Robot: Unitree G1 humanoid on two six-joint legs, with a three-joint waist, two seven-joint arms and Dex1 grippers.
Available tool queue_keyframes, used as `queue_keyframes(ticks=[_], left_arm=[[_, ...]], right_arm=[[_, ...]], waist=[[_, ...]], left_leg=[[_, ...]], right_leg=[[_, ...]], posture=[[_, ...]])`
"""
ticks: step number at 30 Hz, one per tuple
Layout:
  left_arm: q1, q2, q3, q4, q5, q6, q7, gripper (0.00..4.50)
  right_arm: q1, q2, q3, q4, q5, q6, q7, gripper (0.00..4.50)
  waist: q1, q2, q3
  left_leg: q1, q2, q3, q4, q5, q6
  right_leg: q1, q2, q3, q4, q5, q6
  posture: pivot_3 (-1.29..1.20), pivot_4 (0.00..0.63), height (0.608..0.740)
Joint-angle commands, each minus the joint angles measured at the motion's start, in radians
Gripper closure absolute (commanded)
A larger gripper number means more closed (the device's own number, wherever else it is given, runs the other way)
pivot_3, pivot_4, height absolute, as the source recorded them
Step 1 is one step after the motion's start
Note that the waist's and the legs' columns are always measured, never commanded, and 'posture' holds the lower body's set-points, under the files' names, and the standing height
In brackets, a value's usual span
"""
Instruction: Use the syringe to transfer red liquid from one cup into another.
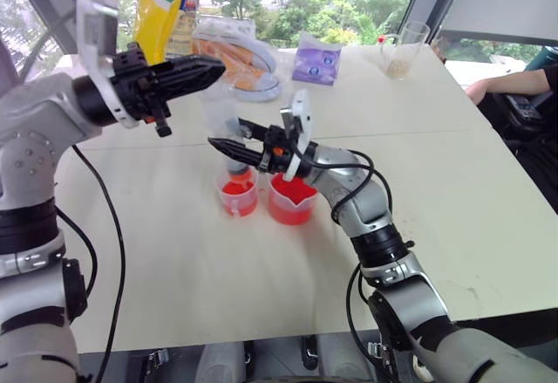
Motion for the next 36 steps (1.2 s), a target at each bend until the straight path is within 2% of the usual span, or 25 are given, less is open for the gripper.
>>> queue_keyframes(ticks=[1,23,33,36], left_arm=[[0.024,0.019,-0.020,-0.042,0.022,-0.011,-0.018,4.43],[0.132,-0.012,-0.074,-0.104,0.047,-0.044,-0.010,4.43],[0.105,0.001,-0.060,-0.082,0.053,-0.036,0.003,4.43],[0.079,0.001,-0.032,-0.056,0.037,-0.016,0.023,3.18]], right_arm=[[-0.049,0.019,-0.035,-0.047,0.028,-0.013,-0.006,3.03],[-0.149,0.018,-0.130,-0.109,0.111,0.096,-0.062,3.03],[-0.132,0.026,-0.111,-0.100,0.101,0.101,-0.054,3.03],[-0.115,0.026,-0.099,-0.100,0.098,0.107,-0.051,3.03]], waist=[[0.000,0.000,0.000],[0.000,0.000,0.000],[0.000,0.000,0.000],[0.001,0.000,0.000]], left_leg=[[0.000,0.000,0.000,0.000,0.000,0.000],[0.000,0.000,0.000,0.000,0.000,0.000],[0.000,0.000,0.000,0.000,0.000,0.000],[0.000,0.000,0.000,0.000,0.000,0.000]], right_leg=[[0.000,0.000,0.000,0.000,0.000,0.000],[0.000,0.000,0.000,0.000,0.000,0.000],[0.000,0.000,0.000,0.000,0.000,0.000],[0.000,0.000,0.000,0.000,0.000,0.000]], posture=[[0.00,0.150,0.740],[0.00,0.150,0.740],[0.00,0.150,0.740],[0.00,0.150,0.740]])
